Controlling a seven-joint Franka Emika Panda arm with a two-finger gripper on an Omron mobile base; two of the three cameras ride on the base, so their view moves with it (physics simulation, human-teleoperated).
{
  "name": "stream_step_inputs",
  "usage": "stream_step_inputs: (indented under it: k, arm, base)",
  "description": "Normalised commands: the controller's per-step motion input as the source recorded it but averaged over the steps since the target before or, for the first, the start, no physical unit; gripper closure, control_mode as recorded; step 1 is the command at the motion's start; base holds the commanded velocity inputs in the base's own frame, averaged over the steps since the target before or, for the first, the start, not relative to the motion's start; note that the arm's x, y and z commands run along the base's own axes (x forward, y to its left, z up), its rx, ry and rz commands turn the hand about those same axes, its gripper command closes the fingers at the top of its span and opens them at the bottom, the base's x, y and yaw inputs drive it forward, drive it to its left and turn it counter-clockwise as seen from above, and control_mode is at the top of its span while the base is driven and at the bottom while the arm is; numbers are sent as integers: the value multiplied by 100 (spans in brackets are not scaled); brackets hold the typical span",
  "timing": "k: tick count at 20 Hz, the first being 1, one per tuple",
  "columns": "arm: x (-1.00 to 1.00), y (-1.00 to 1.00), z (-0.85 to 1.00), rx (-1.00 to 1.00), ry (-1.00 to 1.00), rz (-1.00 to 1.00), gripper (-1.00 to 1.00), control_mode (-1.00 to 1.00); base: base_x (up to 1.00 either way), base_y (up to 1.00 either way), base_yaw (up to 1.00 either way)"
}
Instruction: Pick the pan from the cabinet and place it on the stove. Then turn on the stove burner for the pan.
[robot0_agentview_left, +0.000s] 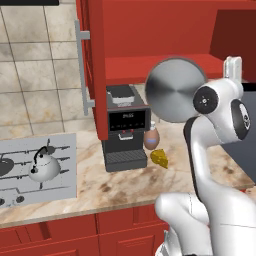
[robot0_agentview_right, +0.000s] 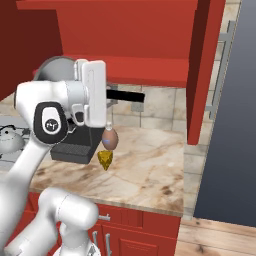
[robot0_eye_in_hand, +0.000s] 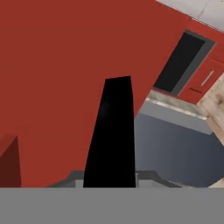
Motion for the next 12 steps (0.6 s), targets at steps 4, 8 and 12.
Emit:
stream_step_inputs:
  k: [4, 8, 12]
  arm:
    - [-47, 0, -9, 0, 0, -4, 100, -100]
    - [-55, 0, -11, 0, -1, 0, 100, -100]
    - [-40, 6, -5, 0, -1, 0, 100, 100]
  base:
    - [0, 0, 0]
    - [0, 0, 0]
    - [-11, 4, 0]
